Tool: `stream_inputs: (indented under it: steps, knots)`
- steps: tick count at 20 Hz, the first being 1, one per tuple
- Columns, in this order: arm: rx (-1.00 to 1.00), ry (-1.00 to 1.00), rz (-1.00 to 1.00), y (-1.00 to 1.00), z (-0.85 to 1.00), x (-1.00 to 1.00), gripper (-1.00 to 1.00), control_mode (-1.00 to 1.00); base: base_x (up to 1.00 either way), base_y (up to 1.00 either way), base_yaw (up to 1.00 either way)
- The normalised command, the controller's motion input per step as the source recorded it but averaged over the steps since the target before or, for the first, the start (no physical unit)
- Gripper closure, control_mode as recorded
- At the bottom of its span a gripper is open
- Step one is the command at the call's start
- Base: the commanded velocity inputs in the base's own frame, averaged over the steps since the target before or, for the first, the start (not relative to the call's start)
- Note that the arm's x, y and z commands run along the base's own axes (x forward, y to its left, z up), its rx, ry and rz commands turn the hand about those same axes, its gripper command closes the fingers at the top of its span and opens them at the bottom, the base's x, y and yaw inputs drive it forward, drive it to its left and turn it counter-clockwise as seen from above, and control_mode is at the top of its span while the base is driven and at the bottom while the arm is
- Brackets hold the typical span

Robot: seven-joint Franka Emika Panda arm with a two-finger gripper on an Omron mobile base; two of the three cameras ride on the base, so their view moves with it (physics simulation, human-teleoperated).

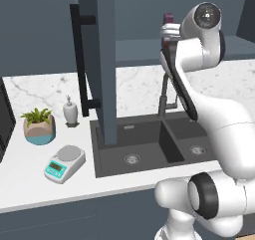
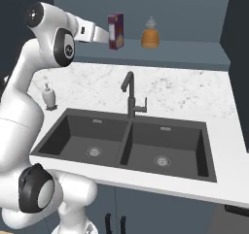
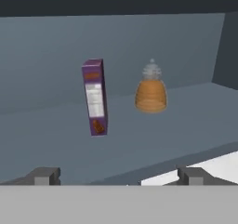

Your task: Pick the cereal and place it on the digital scale for weighing, and close the cabinet.

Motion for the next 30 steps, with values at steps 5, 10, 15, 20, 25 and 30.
stream_inputs:
  steps: [5,10,15,20,25,30]
  knots:
    - [0.0,0.0,0.0,0.0,-0.08,0.64,-1.0,-1.0,0.0,0.0,0.0]
    - [0.0,0.0,0.0,0.0,0.0,0.49,-1.0,-1.0,0.0,0.0,0.0]
    - [0.0,0.02,0.0,0.0,0.0,0.52,-1.0,-1.0,0.0,0.0,0.0]
    - [0.0,0.01,0.0,0.0,0.0,0.56,-1.0,-1.0,0.0,0.0,0.0]
    - [0.0,0.02,0.0,0.0,0.0,0.54,-1.0,-1.0,0.0,0.0,0.0]
    - [0.0,0.0,0.0,0.0,0.0,0.49,-1.0,-1.0,0.0,0.0,0.0]
